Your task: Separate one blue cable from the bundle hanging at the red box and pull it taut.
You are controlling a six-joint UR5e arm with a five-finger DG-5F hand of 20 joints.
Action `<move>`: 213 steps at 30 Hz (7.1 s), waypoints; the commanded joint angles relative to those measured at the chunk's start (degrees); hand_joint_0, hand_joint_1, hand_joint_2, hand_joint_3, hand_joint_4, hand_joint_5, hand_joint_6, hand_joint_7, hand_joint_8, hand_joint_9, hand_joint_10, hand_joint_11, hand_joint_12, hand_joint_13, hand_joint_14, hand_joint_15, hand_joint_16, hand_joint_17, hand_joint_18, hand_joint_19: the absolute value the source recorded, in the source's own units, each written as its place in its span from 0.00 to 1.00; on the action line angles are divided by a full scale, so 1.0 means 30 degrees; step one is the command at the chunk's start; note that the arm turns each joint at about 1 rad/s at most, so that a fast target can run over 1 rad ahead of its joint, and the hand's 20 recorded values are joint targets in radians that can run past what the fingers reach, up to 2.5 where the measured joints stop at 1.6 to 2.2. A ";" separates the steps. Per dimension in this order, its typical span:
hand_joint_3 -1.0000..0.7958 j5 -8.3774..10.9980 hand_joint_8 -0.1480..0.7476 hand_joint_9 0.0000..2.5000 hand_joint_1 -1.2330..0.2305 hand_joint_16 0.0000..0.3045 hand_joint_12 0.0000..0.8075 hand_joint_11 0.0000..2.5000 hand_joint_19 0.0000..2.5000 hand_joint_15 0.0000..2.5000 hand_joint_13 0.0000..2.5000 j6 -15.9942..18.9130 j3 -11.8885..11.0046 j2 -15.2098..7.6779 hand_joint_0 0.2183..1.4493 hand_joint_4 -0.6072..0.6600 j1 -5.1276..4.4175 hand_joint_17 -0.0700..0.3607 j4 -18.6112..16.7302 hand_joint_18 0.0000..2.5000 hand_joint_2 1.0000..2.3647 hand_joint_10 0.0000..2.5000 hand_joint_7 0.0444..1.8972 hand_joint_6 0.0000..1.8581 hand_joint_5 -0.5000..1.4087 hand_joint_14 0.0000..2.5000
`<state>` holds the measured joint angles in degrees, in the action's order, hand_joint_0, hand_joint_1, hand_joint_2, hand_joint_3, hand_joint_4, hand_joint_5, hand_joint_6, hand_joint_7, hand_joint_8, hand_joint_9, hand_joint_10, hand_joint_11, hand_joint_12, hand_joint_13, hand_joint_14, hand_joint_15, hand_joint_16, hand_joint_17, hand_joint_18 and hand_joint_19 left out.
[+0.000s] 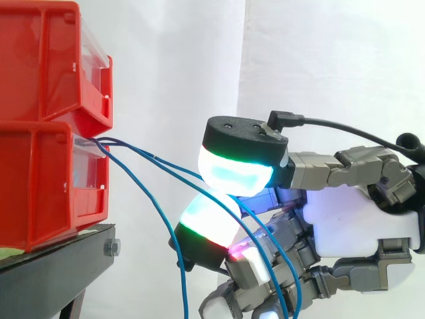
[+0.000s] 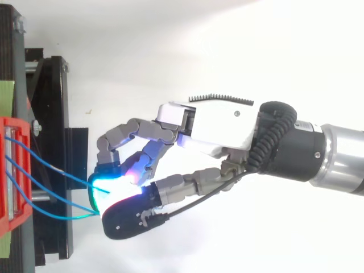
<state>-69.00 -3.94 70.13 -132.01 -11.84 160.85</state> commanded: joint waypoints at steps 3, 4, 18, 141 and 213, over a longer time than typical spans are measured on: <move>0.28 0.0000 0.54 0.42 0.43 0.16 0.50 0.34 0.27 0.22 0.32 -0.0005 0.0001 0.0001 0.28 0.59 -0.0008 0.42 0.0027 0.32 0.00 0.01 0.60 0.44 0.17 0.01; 0.28 0.0000 0.54 0.42 0.45 0.16 0.50 0.34 0.28 0.23 0.32 0.0024 0.0001 0.0001 0.28 0.59 -0.0008 0.42 0.0027 0.32 0.00 0.01 0.60 0.44 0.17 0.01; 0.41 0.0030 0.54 0.42 0.46 0.16 0.50 0.34 0.28 0.22 0.32 0.0024 0.0001 0.0001 0.32 0.58 0.0021 0.42 0.0085 0.32 0.01 0.01 0.63 0.42 0.18 0.01; 0.39 -0.0029 0.53 0.37 0.33 0.13 0.48 0.61 0.55 0.61 0.34 0.1108 0.0030 0.0850 0.43 0.54 0.0314 0.37 0.2634 0.49 0.01 0.58 0.54 0.46 0.15 0.82; 0.44 -0.0029 0.53 0.37 0.32 0.14 0.49 0.61 0.57 0.63 0.34 0.1079 0.0001 0.0850 0.42 0.52 0.0256 0.38 0.2634 0.49 0.02 0.63 0.54 0.47 0.15 0.80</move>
<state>-69.08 -0.70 70.15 -129.46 -11.05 168.75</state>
